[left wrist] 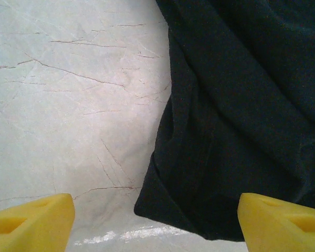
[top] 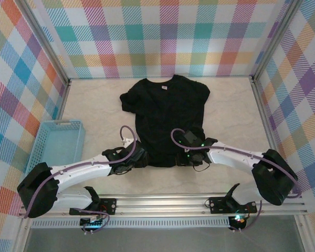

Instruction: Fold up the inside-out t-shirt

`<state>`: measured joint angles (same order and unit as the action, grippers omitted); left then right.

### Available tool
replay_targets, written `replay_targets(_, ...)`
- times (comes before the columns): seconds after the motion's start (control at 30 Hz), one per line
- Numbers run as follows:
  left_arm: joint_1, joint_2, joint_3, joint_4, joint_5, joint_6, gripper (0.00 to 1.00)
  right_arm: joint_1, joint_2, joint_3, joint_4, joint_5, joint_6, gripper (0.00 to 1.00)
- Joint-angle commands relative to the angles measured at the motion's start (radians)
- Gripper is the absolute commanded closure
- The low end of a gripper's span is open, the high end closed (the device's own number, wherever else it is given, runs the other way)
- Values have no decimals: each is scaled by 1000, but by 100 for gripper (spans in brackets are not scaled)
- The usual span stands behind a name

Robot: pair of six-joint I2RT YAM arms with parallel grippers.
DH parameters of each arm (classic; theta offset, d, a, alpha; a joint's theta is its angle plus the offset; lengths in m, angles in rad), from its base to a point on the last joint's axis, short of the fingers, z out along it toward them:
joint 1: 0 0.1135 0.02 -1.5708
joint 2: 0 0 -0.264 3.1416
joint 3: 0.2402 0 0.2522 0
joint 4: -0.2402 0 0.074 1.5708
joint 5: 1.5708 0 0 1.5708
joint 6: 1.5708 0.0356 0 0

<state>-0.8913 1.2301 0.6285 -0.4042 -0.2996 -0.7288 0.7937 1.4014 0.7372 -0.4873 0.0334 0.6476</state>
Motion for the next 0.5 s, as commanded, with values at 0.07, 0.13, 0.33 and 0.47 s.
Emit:
replay_targets(0.07, 10, 11, -15, 44, 18, 23, 17, 7, 18, 43, 11, -21, 1, 66)
replay_targets(0.13, 9, 10, -15, 45, 20, 34, 17, 10, 8, 50, 0, -13, -6, 72)
replay_targets(0.33, -4, -3, -17, 67, 26, 71, 11, 16, -34, 83, -52, 12, -28, 90)
replay_targets(0.47, -47, -22, -4, 96, 11, 117, 6, 22, -97, 124, -119, 35, -52, 94)
